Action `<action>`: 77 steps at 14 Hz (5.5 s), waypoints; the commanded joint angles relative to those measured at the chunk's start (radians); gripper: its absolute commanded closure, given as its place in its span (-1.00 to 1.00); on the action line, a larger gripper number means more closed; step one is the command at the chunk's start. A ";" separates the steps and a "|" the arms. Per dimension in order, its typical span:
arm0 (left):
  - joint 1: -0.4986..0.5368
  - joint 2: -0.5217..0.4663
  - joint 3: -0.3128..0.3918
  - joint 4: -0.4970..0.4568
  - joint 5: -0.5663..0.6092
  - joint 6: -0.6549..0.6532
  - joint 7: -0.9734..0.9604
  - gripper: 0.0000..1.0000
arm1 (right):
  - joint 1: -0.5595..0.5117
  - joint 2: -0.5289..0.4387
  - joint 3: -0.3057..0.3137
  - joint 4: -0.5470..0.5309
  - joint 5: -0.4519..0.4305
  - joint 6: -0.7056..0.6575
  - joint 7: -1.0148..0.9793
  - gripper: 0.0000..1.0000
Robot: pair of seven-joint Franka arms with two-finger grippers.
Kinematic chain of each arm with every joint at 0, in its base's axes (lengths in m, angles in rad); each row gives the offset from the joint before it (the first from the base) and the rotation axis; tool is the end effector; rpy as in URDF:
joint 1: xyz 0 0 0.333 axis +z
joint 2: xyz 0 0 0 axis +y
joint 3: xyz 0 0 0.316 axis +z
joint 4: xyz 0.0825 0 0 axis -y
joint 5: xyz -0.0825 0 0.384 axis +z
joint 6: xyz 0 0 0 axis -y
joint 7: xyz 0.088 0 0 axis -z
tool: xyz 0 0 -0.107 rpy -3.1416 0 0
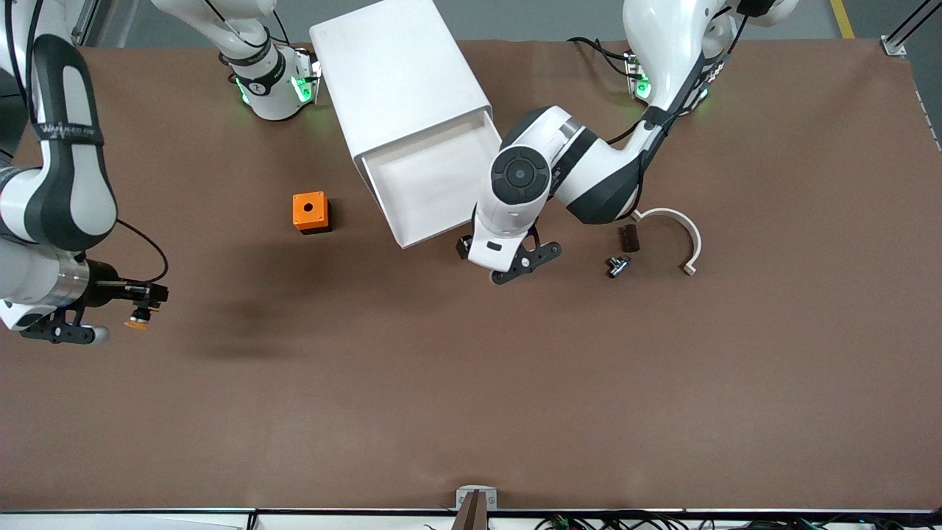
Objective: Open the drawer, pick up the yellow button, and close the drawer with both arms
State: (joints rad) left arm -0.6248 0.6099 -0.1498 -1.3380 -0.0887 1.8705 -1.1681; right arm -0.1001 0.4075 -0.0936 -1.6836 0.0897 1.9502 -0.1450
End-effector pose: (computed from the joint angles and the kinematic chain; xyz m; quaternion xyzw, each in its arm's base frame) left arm 0.5221 -0.4891 0.3711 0.9710 0.2204 -0.0902 0.0187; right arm 0.6375 -0.1131 0.3538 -0.9965 0.0412 0.0646 0.0330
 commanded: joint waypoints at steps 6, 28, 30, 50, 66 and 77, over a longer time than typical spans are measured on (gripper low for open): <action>-0.064 0.007 -0.004 -0.001 -0.049 0.012 -0.011 -1.00 | -0.085 0.175 0.023 0.002 -0.019 0.262 -0.117 0.96; -0.247 0.027 -0.005 -0.007 -0.327 0.009 -0.013 -1.00 | -0.096 0.275 0.026 0.034 -0.005 0.325 -0.180 -1.00; -0.256 0.028 -0.005 -0.007 -0.330 0.009 -0.013 -1.00 | -0.096 0.246 0.031 0.070 -0.002 0.218 -0.165 -1.00; 0.011 -0.062 0.009 0.002 -0.344 0.006 -0.016 -1.00 | 0.096 -0.164 0.026 0.271 -0.053 -0.453 0.160 -1.00; 0.371 -0.309 0.007 0.000 -0.169 -0.321 0.480 -0.99 | 0.094 -0.208 0.026 0.438 -0.032 -0.657 0.177 -1.00; 0.609 -0.591 0.012 -0.324 -0.037 -0.390 0.984 -0.99 | 0.083 -0.303 0.028 0.342 -0.027 -0.640 0.090 -1.00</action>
State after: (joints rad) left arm -0.0273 0.0959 -0.1360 -1.5555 -0.1487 1.4301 -0.2333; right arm -0.0054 0.1450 -0.0711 -1.2834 0.0614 1.2917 -0.0242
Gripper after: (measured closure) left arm 0.000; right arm 0.000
